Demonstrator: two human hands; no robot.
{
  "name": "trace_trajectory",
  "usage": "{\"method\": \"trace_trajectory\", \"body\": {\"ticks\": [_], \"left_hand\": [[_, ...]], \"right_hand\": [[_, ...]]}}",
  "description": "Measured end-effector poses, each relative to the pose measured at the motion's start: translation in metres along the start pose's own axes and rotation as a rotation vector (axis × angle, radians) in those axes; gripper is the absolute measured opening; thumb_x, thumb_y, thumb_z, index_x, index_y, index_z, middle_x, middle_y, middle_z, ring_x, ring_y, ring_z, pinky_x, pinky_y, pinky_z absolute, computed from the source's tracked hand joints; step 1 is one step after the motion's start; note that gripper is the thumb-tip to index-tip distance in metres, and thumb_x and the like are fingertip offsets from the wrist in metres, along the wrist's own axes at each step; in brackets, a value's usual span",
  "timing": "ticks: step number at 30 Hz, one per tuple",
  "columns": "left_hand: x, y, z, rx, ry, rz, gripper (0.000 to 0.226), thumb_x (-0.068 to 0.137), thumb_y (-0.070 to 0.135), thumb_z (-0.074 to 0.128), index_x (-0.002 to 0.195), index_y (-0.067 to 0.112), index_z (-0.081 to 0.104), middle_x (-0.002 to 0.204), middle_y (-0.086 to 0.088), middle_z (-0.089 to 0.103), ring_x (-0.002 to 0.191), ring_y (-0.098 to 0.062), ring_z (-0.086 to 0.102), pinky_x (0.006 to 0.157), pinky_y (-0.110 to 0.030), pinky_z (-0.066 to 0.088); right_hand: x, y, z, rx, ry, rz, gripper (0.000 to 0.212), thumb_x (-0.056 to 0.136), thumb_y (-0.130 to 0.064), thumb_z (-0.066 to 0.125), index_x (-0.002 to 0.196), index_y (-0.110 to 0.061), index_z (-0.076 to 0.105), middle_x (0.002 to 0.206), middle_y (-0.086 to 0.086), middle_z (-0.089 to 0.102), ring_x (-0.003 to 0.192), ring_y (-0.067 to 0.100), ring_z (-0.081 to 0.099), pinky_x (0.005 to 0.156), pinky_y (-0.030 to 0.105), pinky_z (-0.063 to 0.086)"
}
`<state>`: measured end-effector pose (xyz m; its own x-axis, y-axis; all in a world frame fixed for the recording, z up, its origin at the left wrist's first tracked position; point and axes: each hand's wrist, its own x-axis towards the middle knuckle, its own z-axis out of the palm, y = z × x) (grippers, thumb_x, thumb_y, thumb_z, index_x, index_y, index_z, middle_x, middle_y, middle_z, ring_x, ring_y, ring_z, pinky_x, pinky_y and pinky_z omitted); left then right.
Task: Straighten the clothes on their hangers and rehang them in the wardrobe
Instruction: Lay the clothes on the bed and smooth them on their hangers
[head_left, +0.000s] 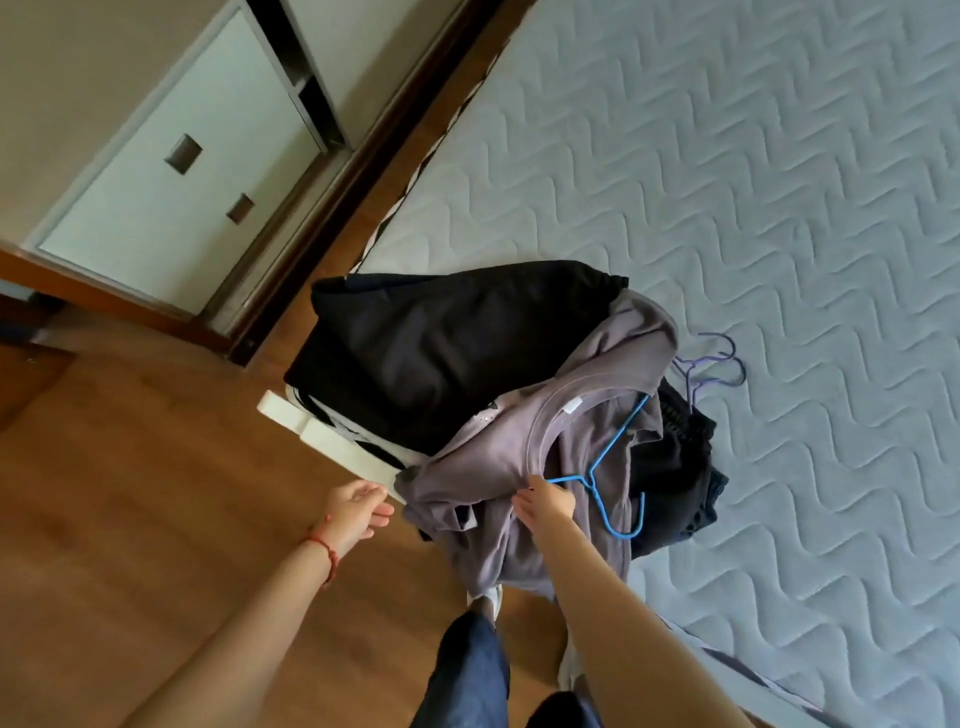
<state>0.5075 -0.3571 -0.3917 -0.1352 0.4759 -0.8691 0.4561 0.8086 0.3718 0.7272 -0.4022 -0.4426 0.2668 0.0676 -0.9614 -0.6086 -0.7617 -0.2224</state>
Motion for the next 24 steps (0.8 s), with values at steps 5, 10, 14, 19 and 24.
{"method": "trace_trajectory", "body": {"ticks": [5, 10, 14, 19, 24], "left_hand": [[-0.005, 0.005, 0.009, -0.148, -0.023, -0.077, 0.021, 0.095, 0.013, 0.045, 0.08, 0.012, 0.059, 0.077, -0.01, 0.062, 0.071, -0.021, 0.059, 0.065, -0.029, 0.044], [-0.012, 0.015, 0.021, -0.068, -0.005, 0.024, 0.015, 0.094, 0.012, 0.047, 0.085, 0.009, 0.059, 0.075, -0.008, 0.062, 0.068, -0.019, 0.059, 0.061, -0.027, 0.044], [-0.028, 0.048, 0.033, 0.007, -0.036, 0.201, 0.017, 0.093, 0.01, 0.047, 0.082, 0.012, 0.06, 0.074, -0.007, 0.063, 0.071, -0.022, 0.06, 0.061, -0.027, 0.045], [-0.057, 0.101, 0.059, 0.196, -0.096, 0.468, 0.017, 0.092, 0.012, 0.048, 0.085, 0.02, 0.061, 0.079, -0.001, 0.066, 0.085, -0.025, 0.063, 0.077, -0.035, 0.05], [-0.101, 0.151, 0.103, 0.441, -0.08, 0.845, 0.036, 0.09, 0.01, 0.052, 0.126, 0.009, 0.053, 0.118, -0.012, 0.064, 0.113, -0.023, 0.057, 0.097, -0.027, 0.039]], "right_hand": [[0.006, 0.003, 0.01, 0.289, 0.075, 0.118, 0.023, 0.083, -0.015, 0.065, 0.098, -0.001, 0.056, 0.067, 0.01, 0.055, 0.058, 0.018, 0.055, 0.055, 0.026, 0.045], [-0.012, 0.004, 0.006, 0.283, 0.139, -0.072, 0.011, 0.091, -0.016, 0.054, 0.093, -0.006, 0.055, 0.074, 0.011, 0.057, 0.067, 0.025, 0.06, 0.059, 0.03, 0.052], [-0.043, 0.002, -0.025, 0.034, 0.215, -0.341, 0.017, 0.091, -0.022, 0.051, 0.088, -0.006, 0.057, 0.086, 0.011, 0.064, 0.086, 0.031, 0.063, 0.082, 0.044, 0.053], [-0.104, -0.016, -0.093, -0.18, 0.194, -0.666, 0.023, 0.091, -0.013, 0.052, 0.069, -0.019, 0.053, 0.063, -0.005, 0.056, 0.061, 0.007, 0.051, 0.059, 0.027, 0.038], [-0.152, -0.013, -0.164, -0.288, 0.226, -0.775, 0.023, 0.09, -0.01, 0.053, 0.071, -0.022, 0.054, 0.055, -0.015, 0.055, 0.057, 0.0, 0.051, 0.053, 0.007, 0.04]]}}
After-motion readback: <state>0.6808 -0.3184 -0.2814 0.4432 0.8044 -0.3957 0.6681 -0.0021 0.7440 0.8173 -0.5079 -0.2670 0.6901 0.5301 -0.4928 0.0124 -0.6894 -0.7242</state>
